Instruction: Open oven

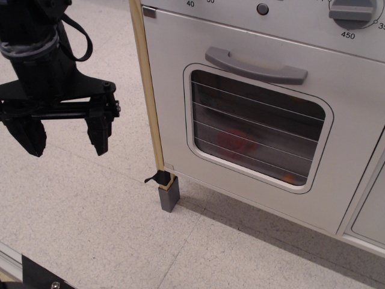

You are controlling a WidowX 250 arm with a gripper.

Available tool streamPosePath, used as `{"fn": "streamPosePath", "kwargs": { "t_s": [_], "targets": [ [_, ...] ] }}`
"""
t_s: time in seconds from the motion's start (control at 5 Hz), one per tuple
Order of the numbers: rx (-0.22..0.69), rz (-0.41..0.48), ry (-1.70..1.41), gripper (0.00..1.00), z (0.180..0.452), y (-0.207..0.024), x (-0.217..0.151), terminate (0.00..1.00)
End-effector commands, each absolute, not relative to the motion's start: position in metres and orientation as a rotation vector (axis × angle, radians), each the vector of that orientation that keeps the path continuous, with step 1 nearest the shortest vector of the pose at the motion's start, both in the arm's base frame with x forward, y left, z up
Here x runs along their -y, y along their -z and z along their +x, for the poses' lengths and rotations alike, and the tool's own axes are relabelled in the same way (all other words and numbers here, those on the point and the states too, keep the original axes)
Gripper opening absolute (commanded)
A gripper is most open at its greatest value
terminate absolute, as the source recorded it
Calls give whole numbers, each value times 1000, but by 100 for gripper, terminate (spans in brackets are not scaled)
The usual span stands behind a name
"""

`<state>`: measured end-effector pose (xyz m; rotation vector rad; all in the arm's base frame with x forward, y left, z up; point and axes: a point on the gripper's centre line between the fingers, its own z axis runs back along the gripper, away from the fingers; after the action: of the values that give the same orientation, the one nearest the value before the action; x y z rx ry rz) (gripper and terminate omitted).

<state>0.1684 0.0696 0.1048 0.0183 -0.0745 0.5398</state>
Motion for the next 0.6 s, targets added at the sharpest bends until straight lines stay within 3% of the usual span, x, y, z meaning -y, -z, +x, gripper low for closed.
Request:
{"fn": "streamPosePath", "kwargs": {
  "t_s": [0.0,0.4],
  "targets": [
    [75,18,-540,100,168,-105,-70,0],
    [131,-119,-927,100,232,-121,-40,0]
  ]
}}
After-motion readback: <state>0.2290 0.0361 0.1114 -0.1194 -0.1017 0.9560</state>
